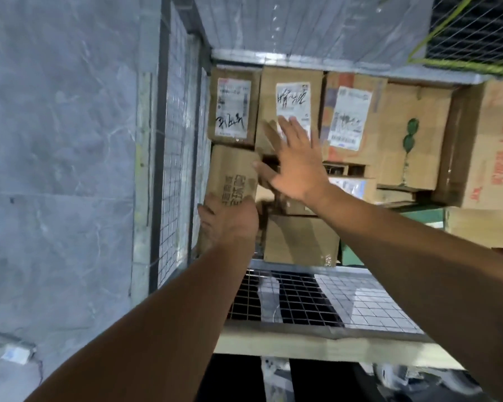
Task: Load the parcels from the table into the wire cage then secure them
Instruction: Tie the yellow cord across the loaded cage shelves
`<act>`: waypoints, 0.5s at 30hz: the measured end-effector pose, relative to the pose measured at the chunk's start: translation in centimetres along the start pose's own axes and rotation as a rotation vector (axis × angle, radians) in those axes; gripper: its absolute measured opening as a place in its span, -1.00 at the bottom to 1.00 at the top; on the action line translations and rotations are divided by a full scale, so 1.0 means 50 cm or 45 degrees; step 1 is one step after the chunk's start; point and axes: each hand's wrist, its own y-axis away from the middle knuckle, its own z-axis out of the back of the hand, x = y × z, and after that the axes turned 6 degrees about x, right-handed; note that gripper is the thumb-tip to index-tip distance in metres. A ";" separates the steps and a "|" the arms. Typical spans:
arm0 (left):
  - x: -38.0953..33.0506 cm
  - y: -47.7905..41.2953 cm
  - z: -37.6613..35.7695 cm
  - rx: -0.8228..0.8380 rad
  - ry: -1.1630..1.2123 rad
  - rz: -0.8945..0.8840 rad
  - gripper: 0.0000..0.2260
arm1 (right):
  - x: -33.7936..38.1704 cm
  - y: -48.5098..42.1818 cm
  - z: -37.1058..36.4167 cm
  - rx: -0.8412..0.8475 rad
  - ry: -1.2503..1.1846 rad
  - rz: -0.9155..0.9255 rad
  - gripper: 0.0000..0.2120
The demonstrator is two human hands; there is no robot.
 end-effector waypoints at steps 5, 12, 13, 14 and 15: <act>-0.129 0.093 -0.010 -0.008 -0.291 -0.700 -0.26 | -0.106 0.111 0.129 -0.430 -0.234 -0.343 -0.25; -0.362 0.208 -0.081 -0.277 -0.505 -1.827 -0.35 | -0.300 0.211 0.358 -1.007 0.015 -0.259 -0.34; -0.398 0.222 -0.092 -0.306 -0.547 -1.858 -0.35 | -0.329 0.208 0.388 -1.007 0.011 -0.263 -0.34; -0.435 0.235 -0.100 -0.325 -0.617 -1.849 -0.35 | -0.354 0.198 0.416 -0.968 0.023 -0.259 -0.34; -0.472 0.248 -0.109 -0.337 -0.707 -1.808 -0.37 | -0.377 0.181 0.441 -0.901 0.053 -0.261 -0.33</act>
